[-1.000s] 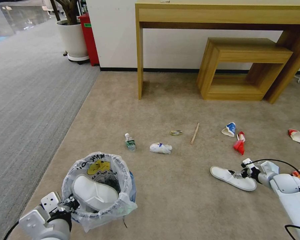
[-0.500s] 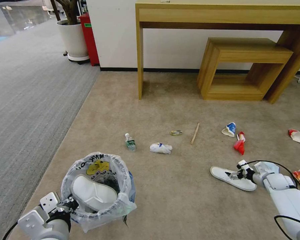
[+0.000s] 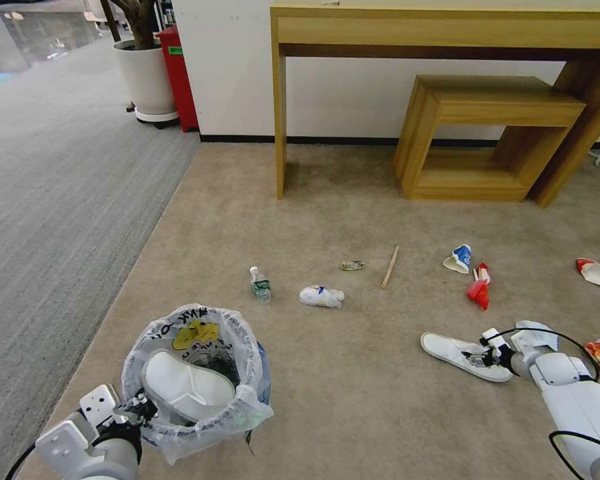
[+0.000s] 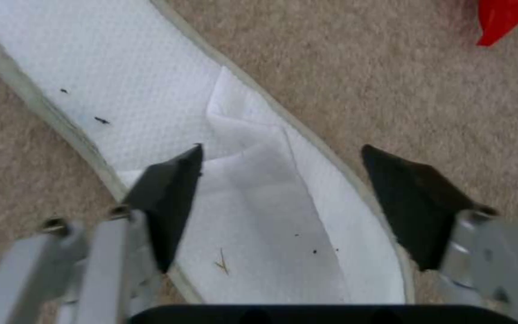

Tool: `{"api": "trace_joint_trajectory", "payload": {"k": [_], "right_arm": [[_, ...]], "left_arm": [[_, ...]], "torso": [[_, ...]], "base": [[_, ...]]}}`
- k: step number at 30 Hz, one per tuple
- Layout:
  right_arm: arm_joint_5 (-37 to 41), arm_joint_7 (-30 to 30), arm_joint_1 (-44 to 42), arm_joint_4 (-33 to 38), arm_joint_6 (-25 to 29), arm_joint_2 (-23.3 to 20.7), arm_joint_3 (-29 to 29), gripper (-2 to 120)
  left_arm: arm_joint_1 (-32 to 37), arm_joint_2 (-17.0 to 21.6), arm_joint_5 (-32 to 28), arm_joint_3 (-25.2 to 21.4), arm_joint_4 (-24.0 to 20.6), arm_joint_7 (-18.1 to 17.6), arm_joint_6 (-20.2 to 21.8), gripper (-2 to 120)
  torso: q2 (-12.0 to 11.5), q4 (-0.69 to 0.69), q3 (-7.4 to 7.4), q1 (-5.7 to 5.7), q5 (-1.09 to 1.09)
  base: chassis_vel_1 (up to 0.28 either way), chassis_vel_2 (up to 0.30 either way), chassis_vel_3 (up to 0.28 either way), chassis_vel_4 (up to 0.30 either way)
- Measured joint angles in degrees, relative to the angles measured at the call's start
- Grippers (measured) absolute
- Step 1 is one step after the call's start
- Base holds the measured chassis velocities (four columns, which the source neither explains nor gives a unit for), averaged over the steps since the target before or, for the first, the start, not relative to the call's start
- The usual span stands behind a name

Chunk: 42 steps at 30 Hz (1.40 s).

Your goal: Pick up the trash bin and place the garbage on the floor into it.

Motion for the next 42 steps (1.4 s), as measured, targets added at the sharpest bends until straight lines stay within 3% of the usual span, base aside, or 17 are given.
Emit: {"api": "trace_joint_trajectory", "payload": {"k": [2, 3, 8, 14, 21, 31, 36, 39, 42], "right_arm": [[0.0, 0.1, 0.0, -0.1, 0.0, 0.0, 0.0, 65], [-0.2, 0.4, 0.0, -0.3, -0.1, 0.1, 0.1, 53], [-1.6, 1.1, -0.2, -1.1, -0.3, 0.4, 0.6, 37], [-2.8, 1.9, -0.3, -2.2, -0.3, 0.4, 1.2, 26], [-2.9, 1.8, -2.4, -0.3, -0.3, -0.2, 1.9, 1], [-2.5, 1.6, -4.2, 2.0, -0.1, -0.7, 2.0, 0], [2.0, 1.6, -7.4, 6.9, 0.5, -1.8, 1.6, 0], [7.8, 1.2, -9.9, 12.1, 3.5, -2.9, 0.8, 0], [20.4, -5.0, -11.9, 18.0, 15.5, -3.5, -1.0, 0]], "left_arm": [[0.0, 0.0, 0.0, 0.0, 0.0, 0.0, 0.0, 0], [0.1, 0.0, 0.0, 0.0, 0.0, 0.0, 0.0, 0], [0.3, 0.1, 0.0, -0.2, 0.0, 0.0, 0.0, 0], [0.7, 0.2, 0.0, -0.2, 0.0, 0.0, 0.0, 0], [0.3, 0.3, 0.1, 0.2, 0.0, 0.0, 0.0, 0], [0.4, 0.5, 0.1, 0.1, 0.0, 0.0, 0.0, 0], [0.4, 0.7, 0.0, -0.1, 0.0, 0.0, 0.0, 0], [0.1, 0.7, -0.1, -0.1, 0.0, 0.0, 0.1, 0], [-0.3, 0.6, -0.1, 0.2, 0.0, 0.0, 0.1, 0]], "torso": [[0.0, 0.0, 0.0, 0.0, 0.0], [0.0, 0.0, 0.0, 0.0, 0.0], [0.0, 0.0, 0.0, 0.0, 0.0], [0.0, 0.0, 0.0, 0.0, 0.0], [0.0, 0.0, 0.0, 0.0, 0.01], [0.0, 0.0, 0.0, 0.0, 0.0], [0.0, 0.0, 0.0, 0.0, 0.01], [0.0, -0.02, 0.0, 0.0, -0.01], [0.0, 0.0, 0.0, 0.0, 0.01]], "base": [[0.0, 0.0, 0.0, 0.0], [0.0, 0.0, 0.0, 0.0], [0.0, 0.0, 0.0, 0.0], [0.0, 0.0, 0.0, 0.0], [0.0, 0.0, 0.0, 0.0], [0.0, 0.0, 0.0, 0.0], [0.0, 0.0, 0.0, 0.0], [0.0, 0.0, 0.0, 0.0], [0.0, 0.0, 0.0, 0.0]]}}
